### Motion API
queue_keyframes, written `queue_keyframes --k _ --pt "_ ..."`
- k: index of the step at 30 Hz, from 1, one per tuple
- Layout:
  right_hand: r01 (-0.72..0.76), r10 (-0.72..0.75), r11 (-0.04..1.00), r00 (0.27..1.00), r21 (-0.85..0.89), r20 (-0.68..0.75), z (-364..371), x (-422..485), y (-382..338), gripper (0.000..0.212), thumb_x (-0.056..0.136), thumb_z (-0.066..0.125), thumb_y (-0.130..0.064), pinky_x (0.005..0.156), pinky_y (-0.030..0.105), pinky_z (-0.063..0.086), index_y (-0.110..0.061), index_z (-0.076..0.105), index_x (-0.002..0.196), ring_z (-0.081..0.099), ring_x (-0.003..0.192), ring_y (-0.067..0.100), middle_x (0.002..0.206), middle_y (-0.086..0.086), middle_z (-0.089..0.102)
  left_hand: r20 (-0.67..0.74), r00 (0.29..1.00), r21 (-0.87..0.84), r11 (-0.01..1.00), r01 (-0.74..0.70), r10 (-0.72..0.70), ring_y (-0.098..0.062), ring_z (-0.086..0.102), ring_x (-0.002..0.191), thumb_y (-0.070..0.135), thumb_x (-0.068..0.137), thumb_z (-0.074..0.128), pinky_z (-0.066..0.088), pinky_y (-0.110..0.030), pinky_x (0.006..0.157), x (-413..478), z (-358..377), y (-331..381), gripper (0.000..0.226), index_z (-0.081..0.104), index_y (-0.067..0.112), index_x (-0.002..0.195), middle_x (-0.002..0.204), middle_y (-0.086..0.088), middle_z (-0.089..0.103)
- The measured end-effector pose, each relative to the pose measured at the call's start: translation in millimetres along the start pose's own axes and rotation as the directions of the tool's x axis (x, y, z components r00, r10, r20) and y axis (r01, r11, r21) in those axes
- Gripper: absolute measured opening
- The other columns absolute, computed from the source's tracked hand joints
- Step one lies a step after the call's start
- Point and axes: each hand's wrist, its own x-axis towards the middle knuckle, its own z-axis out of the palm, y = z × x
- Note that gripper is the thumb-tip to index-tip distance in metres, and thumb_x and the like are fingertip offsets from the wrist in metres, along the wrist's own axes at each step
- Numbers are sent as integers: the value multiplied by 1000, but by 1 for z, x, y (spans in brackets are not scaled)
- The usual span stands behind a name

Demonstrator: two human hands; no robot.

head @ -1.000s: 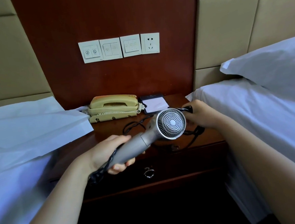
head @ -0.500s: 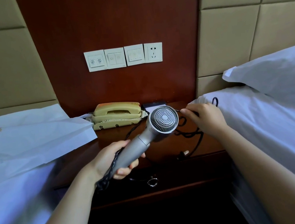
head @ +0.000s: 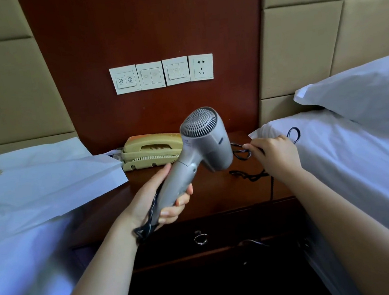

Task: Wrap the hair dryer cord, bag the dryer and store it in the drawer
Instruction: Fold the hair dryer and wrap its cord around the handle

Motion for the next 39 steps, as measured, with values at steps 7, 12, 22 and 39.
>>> queue_keyframes --k 7,12,22,39 --pt "-21 19 1000 997 21 71 -8 -3 8 46 90 49 -41 49 23 23 -17 39 51 28 37 25 40 -2 30 106 985 -73 989 -131 138 -5 37 28 47 50 88 32 -11 28 2 -15 -12 54 67 4 75 56 -6 49" --pt "-70 69 998 986 -3 153 -18 -5 15 47 91 53 -38 46 17 11 -11 50 52 36 42 27 43 0 35 26 982 -148 972 -181 187 -6 35 26 43 44 91 31 -11 27 2 -13 -10 60 62 0 76 55 -7 47" --pt "-220 208 975 815 -43 540 -23 -15 4 47 96 38 -47 53 28 32 -16 49 62 59 77 29 66 0 52 88 991 -230 970 -75 97 -6 36 26 40 48 91 29 -13 25 -1 -14 -13 57 60 3 77 55 -4 46" --pt "-762 135 -134 620 634 773 -21 5 -41 38 91 25 -11 73 25 46 -12 63 90 64 76 18 77 3 72 202 976 -74 995 -74 87 -4 37 30 48 53 87 32 -13 29 9 5 -15 64 53 3 83 57 -2 49"
